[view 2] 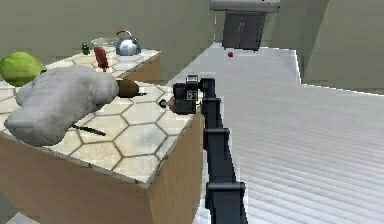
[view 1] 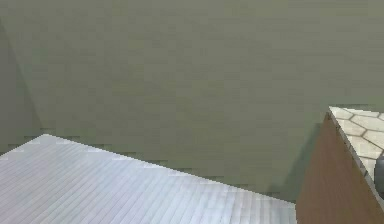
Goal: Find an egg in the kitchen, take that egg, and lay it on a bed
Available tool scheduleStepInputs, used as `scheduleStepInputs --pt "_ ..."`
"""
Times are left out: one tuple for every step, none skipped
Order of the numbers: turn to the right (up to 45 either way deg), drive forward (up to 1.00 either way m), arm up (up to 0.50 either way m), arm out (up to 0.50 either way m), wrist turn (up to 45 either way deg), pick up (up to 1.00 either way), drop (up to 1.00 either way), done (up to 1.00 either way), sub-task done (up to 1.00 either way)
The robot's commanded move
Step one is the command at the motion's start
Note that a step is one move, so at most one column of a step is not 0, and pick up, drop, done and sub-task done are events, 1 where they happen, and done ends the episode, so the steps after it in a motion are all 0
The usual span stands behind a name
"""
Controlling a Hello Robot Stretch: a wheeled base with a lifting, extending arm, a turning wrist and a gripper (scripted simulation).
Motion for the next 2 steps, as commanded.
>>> scheduleStepInputs --pt "0.0 0.0 0.0 0.0 0.0 1.0 0.0 0.0 0.0" --pt "0.0 0.0 0.1 0.0 0.0 0.0 0.0 0.0 0.0"
